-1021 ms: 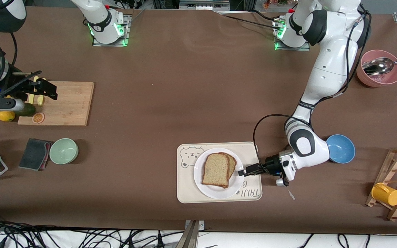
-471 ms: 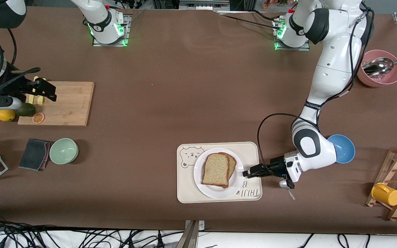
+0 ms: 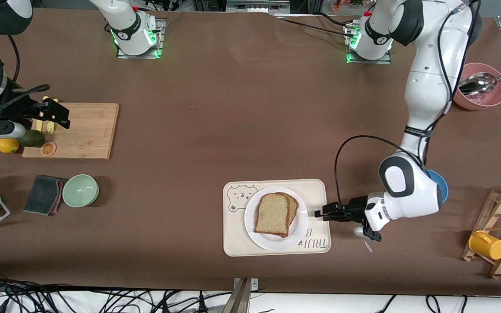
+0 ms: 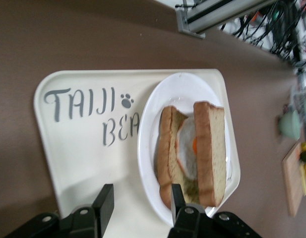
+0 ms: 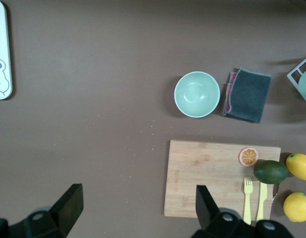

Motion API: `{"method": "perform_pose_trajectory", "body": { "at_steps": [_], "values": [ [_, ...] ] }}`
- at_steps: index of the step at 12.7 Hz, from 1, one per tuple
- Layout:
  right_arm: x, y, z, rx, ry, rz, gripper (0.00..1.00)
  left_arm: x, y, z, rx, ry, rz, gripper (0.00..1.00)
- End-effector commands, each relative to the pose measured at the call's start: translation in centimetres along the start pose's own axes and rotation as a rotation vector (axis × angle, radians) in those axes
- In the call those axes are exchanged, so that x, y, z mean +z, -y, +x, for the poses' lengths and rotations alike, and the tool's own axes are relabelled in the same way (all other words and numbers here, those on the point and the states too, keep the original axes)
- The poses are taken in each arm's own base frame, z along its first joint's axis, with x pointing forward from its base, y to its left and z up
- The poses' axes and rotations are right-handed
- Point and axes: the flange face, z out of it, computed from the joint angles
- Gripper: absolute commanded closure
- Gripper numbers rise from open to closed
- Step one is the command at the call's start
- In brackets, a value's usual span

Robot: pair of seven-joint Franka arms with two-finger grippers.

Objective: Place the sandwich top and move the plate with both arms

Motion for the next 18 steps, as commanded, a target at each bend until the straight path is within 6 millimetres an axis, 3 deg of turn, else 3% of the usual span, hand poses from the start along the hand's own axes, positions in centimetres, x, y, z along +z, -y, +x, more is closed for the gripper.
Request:
{"method": "perform_pose_trajectory", "body": {
  "at_steps": [1, 5, 6, 8, 12, 15, 17, 18],
  "values": [
    [-1.1, -0.3, -0.2, 0.005, -0.035, -0.025, 0.0, -5.0, -2.4, 0.2, 0.054, 0.1, 0.146, 0.46],
    [-1.8, -0.7, -0.1, -0.009, -0.048, -0.024, 0.0, -10.4, -6.2, -0.2, 0.092, 0.225, 0.362, 0.43],
    [-1.8, -1.4, -0.1, 0.005, -0.044, -0.021, 0.0, -12.0, -7.2, -0.4, 0.081, 0.248, 0.408, 0.36],
    [-1.7, -1.8, -0.1, 0.012, -0.041, -0.021, 0.0, -15.3, -9.2, -0.9, 0.108, 0.297, 0.537, 0.0],
    [-1.6, -1.5, -0.1, 0.007, -0.039, -0.02, 0.0, -22.6, -12.9, -2.3, 0.048, 0.302, 0.613, 0.0],
    [-1.8, -1.7, -0.1, -0.024, -0.04, -0.024, 0.0, -28.8, -17.8, -4.4, -0.058, 0.26, 0.716, 0.0],
    [-1.4, -3.1, 0.0, -0.001, -0.04, -0.025, 0.0, -31.0, -20.8, -6.0, -0.058, 0.273, 0.759, 0.0],
    [-1.5, -3.1, 0.0, -0.001, -0.04, -0.025, 0.0, -31.2, -21.2, -6.8, -0.079, 0.282, 0.764, 0.0]
  ]
}}
